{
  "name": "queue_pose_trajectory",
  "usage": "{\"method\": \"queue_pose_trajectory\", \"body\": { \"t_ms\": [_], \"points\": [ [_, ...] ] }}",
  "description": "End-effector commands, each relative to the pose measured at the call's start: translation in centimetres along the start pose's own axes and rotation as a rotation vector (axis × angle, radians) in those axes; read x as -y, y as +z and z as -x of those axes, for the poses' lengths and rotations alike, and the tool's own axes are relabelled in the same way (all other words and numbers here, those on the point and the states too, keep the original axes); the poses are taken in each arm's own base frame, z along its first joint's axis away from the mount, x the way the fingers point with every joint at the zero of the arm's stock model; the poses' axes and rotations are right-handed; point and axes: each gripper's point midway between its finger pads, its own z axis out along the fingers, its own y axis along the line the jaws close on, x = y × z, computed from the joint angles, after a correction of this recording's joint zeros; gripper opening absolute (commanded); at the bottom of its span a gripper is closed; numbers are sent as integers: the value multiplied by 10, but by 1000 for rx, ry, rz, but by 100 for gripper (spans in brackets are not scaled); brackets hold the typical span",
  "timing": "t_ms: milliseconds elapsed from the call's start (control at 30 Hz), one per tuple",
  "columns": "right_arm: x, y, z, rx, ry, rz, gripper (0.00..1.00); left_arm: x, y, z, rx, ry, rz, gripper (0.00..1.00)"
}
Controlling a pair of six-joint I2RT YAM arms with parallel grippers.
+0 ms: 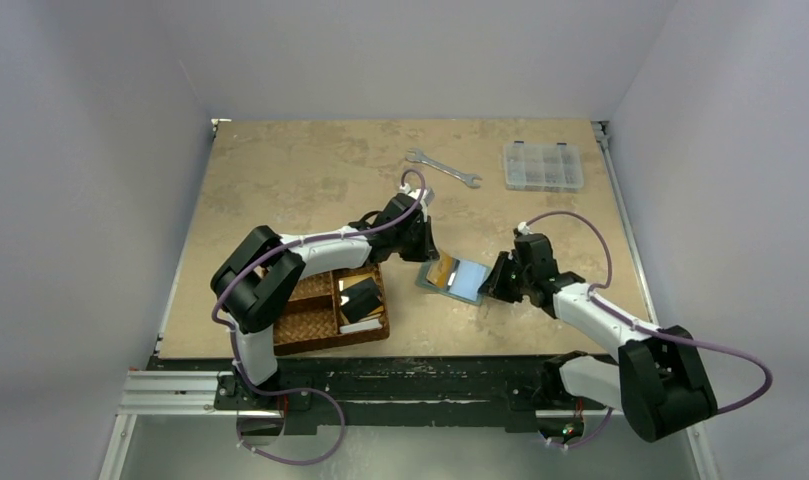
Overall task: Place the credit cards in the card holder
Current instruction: Insert the credit card into the card holder.
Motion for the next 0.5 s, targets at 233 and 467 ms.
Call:
{"method": "queue_pose_trajectory", "body": {
  "t_ms": [233,467],
  "points": [
    [-69,8,38,-10,-202,130,42,-31,-2,-5,-6,86,131,0],
    [-58,31,7,-100,-137,168,33,-35,-13,10,1,125,161,0]
  ]
}}
